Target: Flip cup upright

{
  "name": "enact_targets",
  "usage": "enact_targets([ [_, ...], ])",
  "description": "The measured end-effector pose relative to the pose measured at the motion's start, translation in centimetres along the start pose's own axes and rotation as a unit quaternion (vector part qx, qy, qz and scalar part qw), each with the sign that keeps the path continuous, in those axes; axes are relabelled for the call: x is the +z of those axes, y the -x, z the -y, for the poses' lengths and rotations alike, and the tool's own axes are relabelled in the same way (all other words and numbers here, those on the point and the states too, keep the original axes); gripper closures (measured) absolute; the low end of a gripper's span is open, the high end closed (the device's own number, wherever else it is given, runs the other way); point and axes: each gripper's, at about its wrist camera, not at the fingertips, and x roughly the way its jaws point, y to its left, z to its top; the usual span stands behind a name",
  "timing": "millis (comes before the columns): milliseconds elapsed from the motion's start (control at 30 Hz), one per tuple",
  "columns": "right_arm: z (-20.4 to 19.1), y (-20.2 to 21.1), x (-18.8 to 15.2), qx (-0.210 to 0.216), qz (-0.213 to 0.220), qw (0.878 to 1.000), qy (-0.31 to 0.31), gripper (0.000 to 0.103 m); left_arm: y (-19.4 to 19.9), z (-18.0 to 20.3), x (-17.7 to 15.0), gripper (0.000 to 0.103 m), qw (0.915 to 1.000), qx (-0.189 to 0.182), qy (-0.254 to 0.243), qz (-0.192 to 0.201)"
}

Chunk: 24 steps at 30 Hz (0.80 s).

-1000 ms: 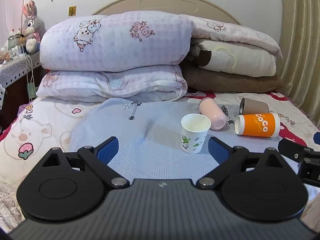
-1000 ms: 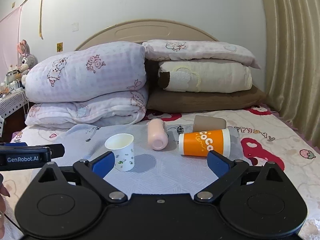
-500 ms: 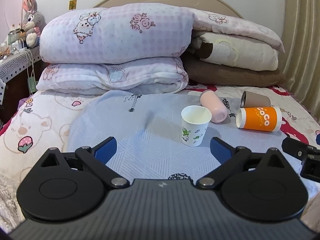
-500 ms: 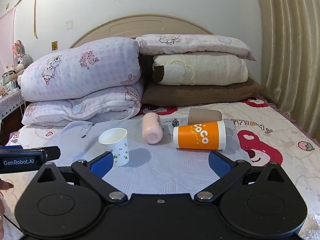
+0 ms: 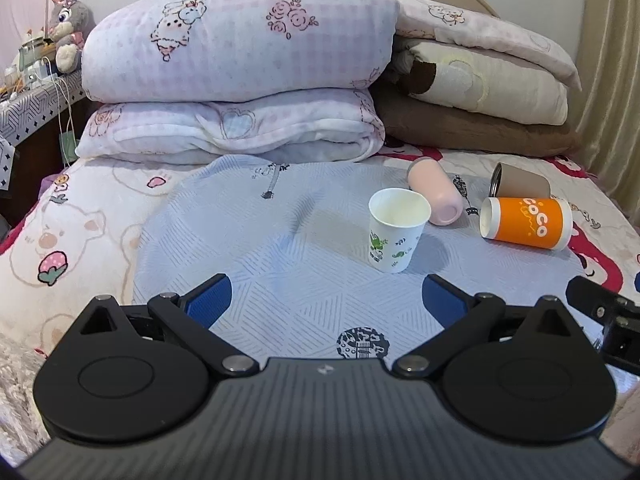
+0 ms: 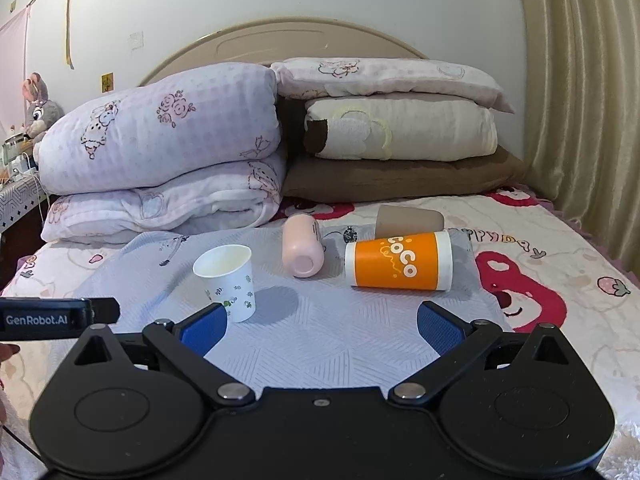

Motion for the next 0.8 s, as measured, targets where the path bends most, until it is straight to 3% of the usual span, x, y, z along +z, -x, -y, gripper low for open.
enact_targets([
  [800, 0.5, -0.6, 0.0, -0.016, -0.015, 1.000, -0.008, 0.000, -0.9, 1.1, -0.1, 0.000, 0.9992, 0.019, -0.019, -0.030],
])
